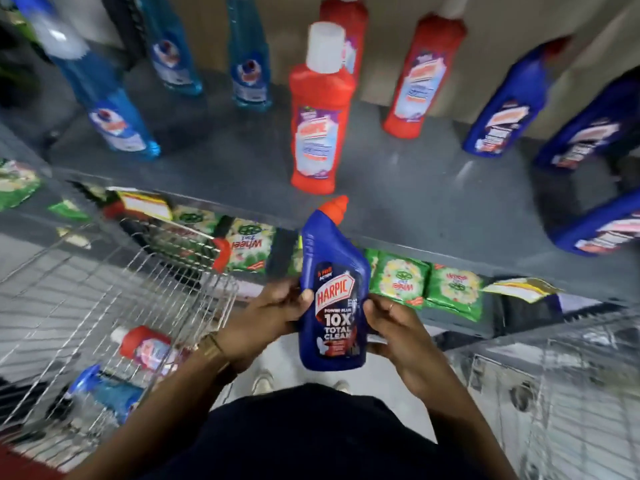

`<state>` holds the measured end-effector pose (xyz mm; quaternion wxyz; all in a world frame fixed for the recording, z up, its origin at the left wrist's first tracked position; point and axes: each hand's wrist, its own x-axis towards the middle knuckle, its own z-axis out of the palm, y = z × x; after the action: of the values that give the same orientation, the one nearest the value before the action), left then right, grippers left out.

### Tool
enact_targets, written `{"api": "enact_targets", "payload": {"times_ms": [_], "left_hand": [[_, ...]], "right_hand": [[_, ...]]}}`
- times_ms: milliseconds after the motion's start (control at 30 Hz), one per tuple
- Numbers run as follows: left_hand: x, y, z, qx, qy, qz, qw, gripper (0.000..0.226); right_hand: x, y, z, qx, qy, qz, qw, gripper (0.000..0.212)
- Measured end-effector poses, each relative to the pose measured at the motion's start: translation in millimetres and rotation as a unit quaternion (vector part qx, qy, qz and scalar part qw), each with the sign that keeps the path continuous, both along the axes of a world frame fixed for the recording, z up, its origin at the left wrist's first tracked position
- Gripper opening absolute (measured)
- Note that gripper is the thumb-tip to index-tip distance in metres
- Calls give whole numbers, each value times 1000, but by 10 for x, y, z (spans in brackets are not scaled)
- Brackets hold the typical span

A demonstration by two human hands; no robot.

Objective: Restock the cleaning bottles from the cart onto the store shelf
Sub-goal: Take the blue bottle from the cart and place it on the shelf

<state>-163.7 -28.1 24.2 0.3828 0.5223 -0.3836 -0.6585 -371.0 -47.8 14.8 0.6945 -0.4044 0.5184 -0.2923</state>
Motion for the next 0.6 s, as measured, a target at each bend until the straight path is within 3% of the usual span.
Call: {"api": "enact_targets", "payload": {"times_ms": [100, 200, 400, 600], "left_hand": [[-308, -213, 39, -22, -13, -23, 999, 27], [-669, -521, 170, -100, -28, -50, 993, 29], [-1391, -1318, 380, -247, -39, -108, 962, 36], [-1934, -1964, 225, -313, -99, -120, 937, 59]], "right_hand": [[-270, -11, 54, -38, -17, -31, 999, 30], [-559, -186, 138, -113, -25, -77, 990, 22], [-1200, -937, 203, -271, -21, -146, 951, 30], [-1727, -1516, 17, -298, -7, -208, 932, 35]]}}
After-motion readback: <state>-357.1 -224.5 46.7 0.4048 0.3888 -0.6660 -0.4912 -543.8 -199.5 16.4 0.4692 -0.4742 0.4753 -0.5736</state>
